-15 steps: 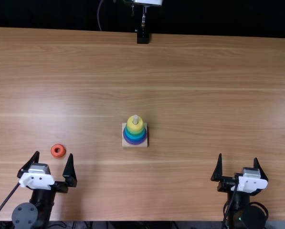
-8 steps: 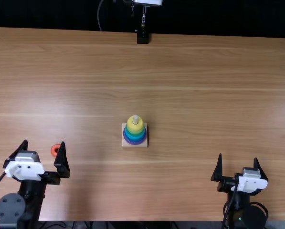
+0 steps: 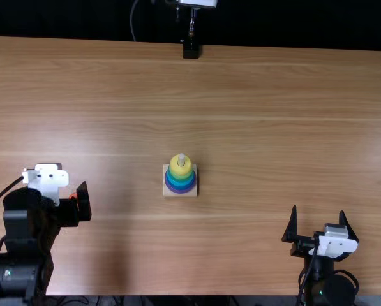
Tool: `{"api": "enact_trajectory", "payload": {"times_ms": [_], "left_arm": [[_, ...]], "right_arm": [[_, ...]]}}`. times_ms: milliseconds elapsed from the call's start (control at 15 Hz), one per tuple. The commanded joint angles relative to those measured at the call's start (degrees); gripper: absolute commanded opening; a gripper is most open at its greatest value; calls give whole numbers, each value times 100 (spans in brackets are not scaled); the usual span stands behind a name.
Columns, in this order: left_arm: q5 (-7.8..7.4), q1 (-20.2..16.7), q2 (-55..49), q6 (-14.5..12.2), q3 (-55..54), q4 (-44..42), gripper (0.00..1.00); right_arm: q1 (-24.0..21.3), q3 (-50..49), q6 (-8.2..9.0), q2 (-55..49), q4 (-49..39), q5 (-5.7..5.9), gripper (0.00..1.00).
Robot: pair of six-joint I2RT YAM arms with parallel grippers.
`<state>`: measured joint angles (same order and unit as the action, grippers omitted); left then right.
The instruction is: Build the Hanoi tower: stack the rings onto the peg from bottom to top in this color order: purple, dark blue, light blue, dark green, light green, yellow, orange.
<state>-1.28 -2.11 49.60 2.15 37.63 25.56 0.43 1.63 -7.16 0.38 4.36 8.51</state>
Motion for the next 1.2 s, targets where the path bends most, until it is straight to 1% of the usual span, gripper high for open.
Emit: {"api": "enact_trajectory", "payload": {"times_ms": [0,67,200,333,533,667,867,1000,1133], "left_arm": [[54,-202,418,-78,324,165,100],[12,-290,709,-57,386,334,100],[1,-308,1350,-68,500,597,100],[12,-308,1965,-99,614,608,100],[12,-299,2607,-120,843,608,100],[1,-281,2915,-120,992,650,100],[12,-264,3345,-120,1203,1009,100],[12,-246,3556,-141,1326,1272,100],[12,-237,3662,-131,1379,1304,100]], "right_arm": [[-51,-57,62,-38,87,24,100],[-51,-57,62,-38,87,24,100],[-51,-57,62,-38,87,24,100],[-51,-57,62,-38,87,24,100],[-51,-57,62,-38,87,24,100],[-51,-57,62,-38,87,24,100],[-51,-57,62,-38,87,24,100],[-51,-57,62,-38,87,24,100],[-51,-57,62,-38,87,24,100]]}}
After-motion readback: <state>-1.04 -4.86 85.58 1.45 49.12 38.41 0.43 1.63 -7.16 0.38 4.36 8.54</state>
